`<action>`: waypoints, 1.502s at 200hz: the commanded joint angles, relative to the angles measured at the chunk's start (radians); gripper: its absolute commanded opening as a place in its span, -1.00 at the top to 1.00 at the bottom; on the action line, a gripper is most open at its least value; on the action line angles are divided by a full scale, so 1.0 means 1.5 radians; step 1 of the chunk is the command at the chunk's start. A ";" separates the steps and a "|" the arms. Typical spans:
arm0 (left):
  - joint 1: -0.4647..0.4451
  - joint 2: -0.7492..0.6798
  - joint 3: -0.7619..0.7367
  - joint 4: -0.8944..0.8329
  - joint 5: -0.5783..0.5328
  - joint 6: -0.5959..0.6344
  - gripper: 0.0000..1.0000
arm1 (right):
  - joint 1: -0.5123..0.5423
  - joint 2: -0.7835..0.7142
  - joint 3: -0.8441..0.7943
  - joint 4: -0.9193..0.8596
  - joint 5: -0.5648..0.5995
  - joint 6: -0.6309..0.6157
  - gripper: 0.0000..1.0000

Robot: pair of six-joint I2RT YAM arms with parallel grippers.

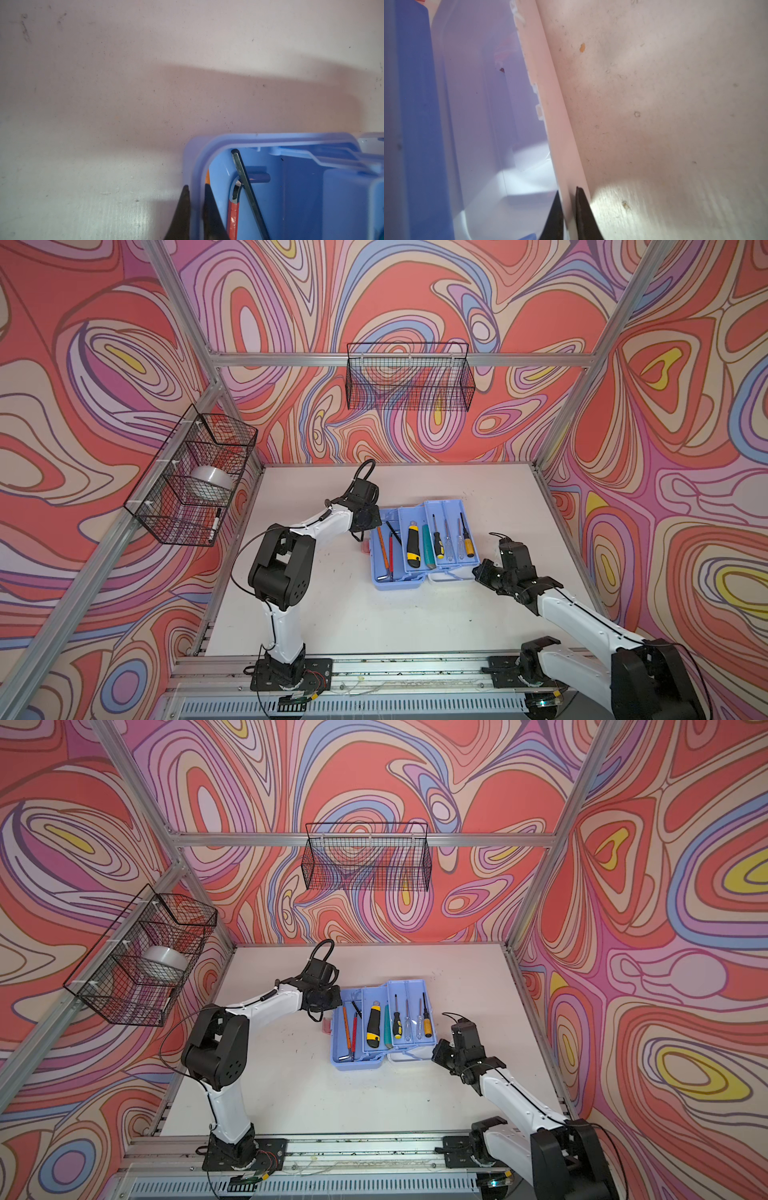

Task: Pack the tool kit
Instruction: 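Grip the white lid edge with the right gripper and lift it upward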

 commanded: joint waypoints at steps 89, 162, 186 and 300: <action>-0.042 -0.007 -0.010 0.010 0.006 -0.021 1.00 | -0.002 -0.115 0.104 -0.119 0.098 -0.029 1.00; -0.060 -0.021 -0.013 0.011 0.003 -0.035 1.00 | 0.035 -0.132 0.216 -0.195 0.134 -0.072 1.00; -0.062 -0.029 -0.014 0.011 0.000 -0.035 1.00 | 0.078 -0.126 0.238 -0.207 0.173 -0.072 1.00; -0.076 -0.033 -0.002 0.011 0.004 -0.038 1.00 | 0.341 -0.023 0.350 -0.262 0.415 -0.068 1.00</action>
